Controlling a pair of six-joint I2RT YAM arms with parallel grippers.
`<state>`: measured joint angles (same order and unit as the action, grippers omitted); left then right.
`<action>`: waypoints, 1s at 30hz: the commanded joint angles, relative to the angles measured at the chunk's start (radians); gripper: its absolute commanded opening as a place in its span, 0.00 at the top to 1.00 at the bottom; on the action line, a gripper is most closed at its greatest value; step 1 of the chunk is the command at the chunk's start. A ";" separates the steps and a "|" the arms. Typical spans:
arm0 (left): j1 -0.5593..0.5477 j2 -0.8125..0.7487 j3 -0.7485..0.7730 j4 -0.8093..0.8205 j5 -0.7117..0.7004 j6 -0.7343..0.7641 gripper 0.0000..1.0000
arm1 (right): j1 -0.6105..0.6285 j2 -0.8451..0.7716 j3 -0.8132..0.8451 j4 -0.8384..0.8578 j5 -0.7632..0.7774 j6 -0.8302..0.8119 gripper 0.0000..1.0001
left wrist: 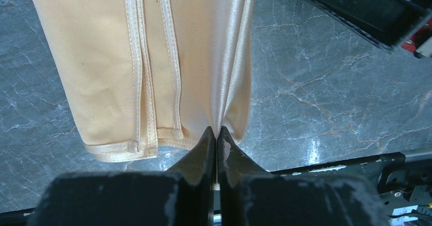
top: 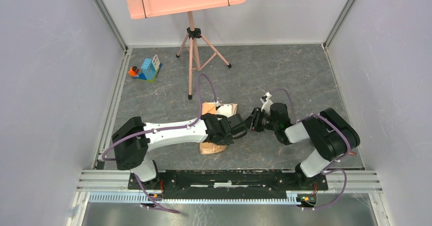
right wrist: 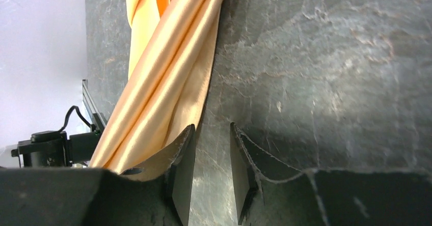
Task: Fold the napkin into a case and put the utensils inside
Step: Pick up the 2/3-rectangle-folded napkin at the center of the board.
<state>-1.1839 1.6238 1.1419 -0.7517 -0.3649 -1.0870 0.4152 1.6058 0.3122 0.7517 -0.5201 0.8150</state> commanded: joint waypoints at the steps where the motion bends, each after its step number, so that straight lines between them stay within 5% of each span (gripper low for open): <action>1: 0.006 -0.057 -0.002 0.021 -0.035 0.022 0.98 | 0.021 0.063 0.063 0.052 -0.005 0.016 0.65; 10: 0.013 -0.060 0.004 0.024 -0.032 0.033 0.98 | 0.027 0.101 0.047 0.176 -0.001 0.123 0.65; 16: 0.019 -0.064 -0.001 0.033 -0.013 0.050 0.98 | -0.018 0.031 -0.095 0.407 -0.118 0.255 0.44; 19: 0.024 -0.045 0.002 0.063 0.029 0.066 0.98 | -0.016 -0.048 -0.125 0.304 -0.131 0.216 0.33; 24: 0.039 0.030 0.026 0.089 0.128 0.100 0.93 | -0.020 -0.160 -0.172 0.163 -0.108 0.127 0.34; 30: 0.035 0.127 0.087 0.051 0.195 0.156 0.69 | -0.053 -0.234 -0.152 -0.011 -0.084 0.019 0.35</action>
<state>-1.1465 1.7084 1.1683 -0.6975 -0.2268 -1.0111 0.3897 1.4143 0.1547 0.8421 -0.6212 0.9169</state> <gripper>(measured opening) 0.266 0.657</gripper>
